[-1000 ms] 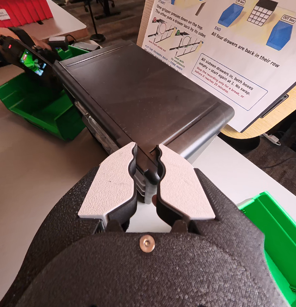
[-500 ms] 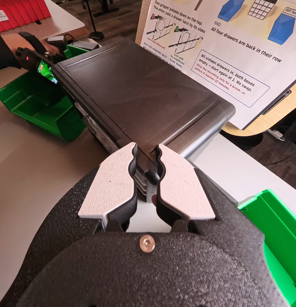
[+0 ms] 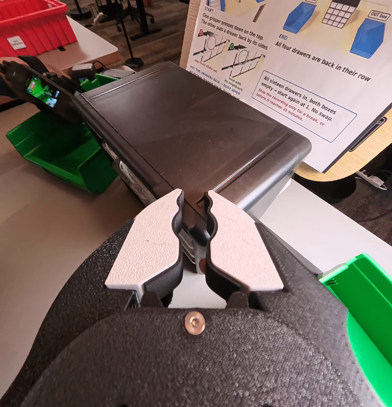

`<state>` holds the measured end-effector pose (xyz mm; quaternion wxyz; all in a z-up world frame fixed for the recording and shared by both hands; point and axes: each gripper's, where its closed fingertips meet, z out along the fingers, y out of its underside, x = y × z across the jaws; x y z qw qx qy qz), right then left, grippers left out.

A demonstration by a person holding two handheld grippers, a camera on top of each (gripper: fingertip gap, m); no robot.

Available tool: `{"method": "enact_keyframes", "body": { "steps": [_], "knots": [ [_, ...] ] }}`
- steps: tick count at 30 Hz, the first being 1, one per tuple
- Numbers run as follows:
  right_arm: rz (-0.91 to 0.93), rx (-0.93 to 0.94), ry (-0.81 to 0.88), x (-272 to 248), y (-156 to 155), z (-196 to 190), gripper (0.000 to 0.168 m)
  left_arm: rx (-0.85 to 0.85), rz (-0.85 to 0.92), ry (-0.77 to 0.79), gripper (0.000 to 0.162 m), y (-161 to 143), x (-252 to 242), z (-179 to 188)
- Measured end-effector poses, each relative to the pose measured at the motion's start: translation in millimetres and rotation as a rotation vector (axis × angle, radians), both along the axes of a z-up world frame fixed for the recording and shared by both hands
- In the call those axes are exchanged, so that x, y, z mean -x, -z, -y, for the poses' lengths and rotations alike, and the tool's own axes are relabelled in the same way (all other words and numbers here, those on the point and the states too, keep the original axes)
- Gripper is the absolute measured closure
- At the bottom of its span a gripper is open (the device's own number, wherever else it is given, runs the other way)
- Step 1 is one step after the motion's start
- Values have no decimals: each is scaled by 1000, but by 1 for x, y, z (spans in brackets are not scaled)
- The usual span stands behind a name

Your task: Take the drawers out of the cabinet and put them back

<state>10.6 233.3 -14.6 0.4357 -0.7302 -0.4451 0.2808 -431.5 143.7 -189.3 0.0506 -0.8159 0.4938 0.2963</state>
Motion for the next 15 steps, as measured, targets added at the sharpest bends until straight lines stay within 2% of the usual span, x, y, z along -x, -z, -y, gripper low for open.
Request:
{"method": "enact_keyframes", "body": {
  "steps": [1,3,6,8,9,13,15],
  "knots": [
    [-2,-1,3,0,0,0,151,9,-4,-31,122,0,6,0],
    [-4,-4,9,0,0,0,151,21,-5,-98,107,2,18,-4],
    [-6,-2,17,0,0,0,151,54,21,-130,98,12,21,-9],
    [-3,-6,22,0,0,0,151,96,23,-135,98,22,21,-9],
    [-2,-7,24,0,0,0,151,105,12,-141,102,26,22,-9],
    [-3,-6,24,0,0,0,152,35,-79,-110,161,16,31,-20],
    [-6,-7,23,0,0,-1,152,56,-62,-113,161,17,28,-13]
  ]
}}
